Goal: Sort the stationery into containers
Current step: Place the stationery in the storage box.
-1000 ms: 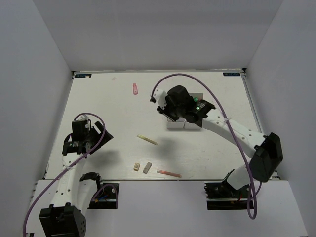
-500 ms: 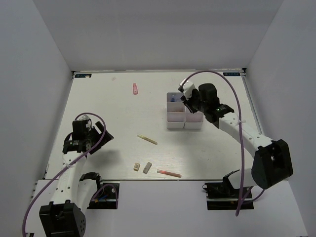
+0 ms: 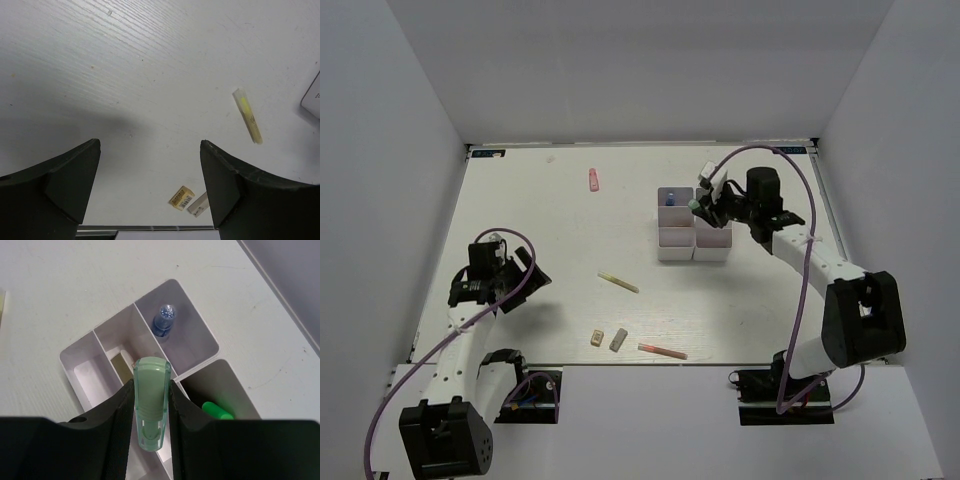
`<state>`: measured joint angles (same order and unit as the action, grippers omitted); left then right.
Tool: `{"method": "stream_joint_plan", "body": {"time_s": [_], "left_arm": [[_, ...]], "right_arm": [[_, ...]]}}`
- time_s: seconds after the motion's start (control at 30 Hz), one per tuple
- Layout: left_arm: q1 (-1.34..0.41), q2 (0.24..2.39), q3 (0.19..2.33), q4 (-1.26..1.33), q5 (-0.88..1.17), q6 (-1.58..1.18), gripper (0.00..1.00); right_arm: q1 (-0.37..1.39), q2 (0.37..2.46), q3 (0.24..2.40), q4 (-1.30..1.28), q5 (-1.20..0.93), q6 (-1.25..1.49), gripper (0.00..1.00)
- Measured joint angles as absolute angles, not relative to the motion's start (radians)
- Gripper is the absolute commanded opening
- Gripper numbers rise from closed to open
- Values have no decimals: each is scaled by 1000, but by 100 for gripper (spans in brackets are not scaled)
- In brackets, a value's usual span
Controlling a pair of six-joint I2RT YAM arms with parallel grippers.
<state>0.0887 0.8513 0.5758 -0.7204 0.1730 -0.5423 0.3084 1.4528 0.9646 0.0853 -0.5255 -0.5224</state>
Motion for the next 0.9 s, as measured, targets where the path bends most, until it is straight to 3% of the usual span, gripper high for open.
{"method": "stream_joint_plan", "body": {"time_s": [0.27,0.67,0.77,0.8,0.9], "left_arm": [[89,870,576,-720,173,-538,91],[89,884,576,-721,173,-538,91],[89,885,576,-721,173,-538,91],[89,886,576,-721,173,-538,91],[89,887,576,-721,173,-538,91]], "right_arm": [[219,1462,892,196,-716,-567,0],[124,1599,887,371,-834,-559,0],[112,1617,886,379,-859,-558,12],[108,1617,886,380,-867,-558,30],[97,1617,885,399,-891,-558,53]]}}
